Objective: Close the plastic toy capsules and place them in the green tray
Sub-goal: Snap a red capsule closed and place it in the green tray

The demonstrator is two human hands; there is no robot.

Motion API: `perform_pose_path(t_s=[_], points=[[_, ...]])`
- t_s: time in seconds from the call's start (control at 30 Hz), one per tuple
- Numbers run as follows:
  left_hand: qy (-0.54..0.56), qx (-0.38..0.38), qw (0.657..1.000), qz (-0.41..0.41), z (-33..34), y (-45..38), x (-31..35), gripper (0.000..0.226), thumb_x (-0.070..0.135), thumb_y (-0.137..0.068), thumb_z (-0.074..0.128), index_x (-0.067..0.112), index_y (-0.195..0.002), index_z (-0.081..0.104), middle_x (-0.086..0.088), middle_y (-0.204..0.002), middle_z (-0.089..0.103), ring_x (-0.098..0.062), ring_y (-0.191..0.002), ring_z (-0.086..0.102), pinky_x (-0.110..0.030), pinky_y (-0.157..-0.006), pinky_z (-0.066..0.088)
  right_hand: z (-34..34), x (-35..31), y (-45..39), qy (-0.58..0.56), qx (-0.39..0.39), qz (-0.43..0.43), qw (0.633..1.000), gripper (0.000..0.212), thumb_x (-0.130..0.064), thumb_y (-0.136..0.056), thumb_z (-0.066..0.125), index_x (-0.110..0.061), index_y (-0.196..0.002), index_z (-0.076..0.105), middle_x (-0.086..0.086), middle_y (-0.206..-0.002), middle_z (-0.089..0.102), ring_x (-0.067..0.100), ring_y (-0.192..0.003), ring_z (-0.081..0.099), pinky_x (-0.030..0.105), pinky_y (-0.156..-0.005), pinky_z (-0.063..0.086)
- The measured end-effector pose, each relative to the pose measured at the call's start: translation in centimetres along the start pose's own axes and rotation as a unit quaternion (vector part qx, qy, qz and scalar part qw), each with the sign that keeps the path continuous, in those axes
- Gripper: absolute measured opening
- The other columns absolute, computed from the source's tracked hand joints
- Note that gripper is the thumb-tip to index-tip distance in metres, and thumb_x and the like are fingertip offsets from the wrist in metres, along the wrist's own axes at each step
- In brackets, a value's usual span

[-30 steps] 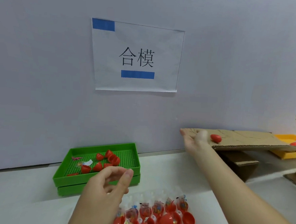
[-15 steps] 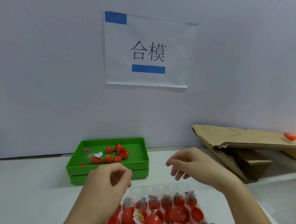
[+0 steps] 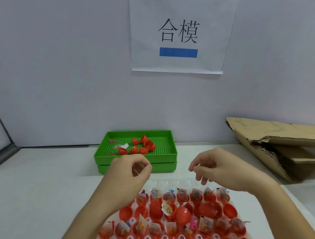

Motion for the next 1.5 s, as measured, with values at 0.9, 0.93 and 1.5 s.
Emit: perform_pose_path(t_s=[0.9,0.93,1.5], points=[[-0.191,-0.294,0.933,-0.074,-0.8,1.0,-6.1,0.067,-0.008,-0.086,0.047,0.04,-0.133,0.048,0.019,-0.134,0.047,-0.005,-0.113,0.049,-0.016,-0.08,0.043,0.4,-0.5,-0.1,0.011,-0.016,-0.007,1.0,0.019,-0.026,-0.099,0.056,-0.036,-0.095,0.07,-0.011,-0.079,0.075,0.005,-0.075,0.071,0.038,-0.081,0.058],[-0.187,-0.294,0.935,-0.074,-0.7,0.9,-6.1,0.065,-0.006,-0.086,0.048,0.039,-0.133,0.048,0.019,-0.135,0.047,-0.005,-0.114,0.049,-0.016,-0.081,0.042,0.4,-0.5,-0.1,0.01,-0.016,-0.008,1.0,0.019,-0.025,-0.099,0.056,-0.036,-0.095,0.07,-0.011,-0.079,0.075,0.005,-0.075,0.071,0.038,-0.081,0.058],[-0.151,-0.281,0.947,-0.036,-1.0,0.6,-6.5,0.044,0.011,-0.085,0.072,0.043,-0.11,0.056,0.028,-0.113,0.053,0.002,-0.101,0.051,-0.013,-0.07,0.044,0.5,-0.7,0.0,0.01,-0.015,-0.011,1.0,0.019,-0.025,-0.099,0.054,-0.037,-0.098,0.069,-0.012,-0.079,0.074,0.004,-0.074,0.07,0.035,-0.081,0.057]])
Point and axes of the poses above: each hand's wrist, its own y-axis away from the middle knuckle, its own z-axis out of the palm, x = y × z, the point moved 4 cm from there along -y, towards the middle knuckle
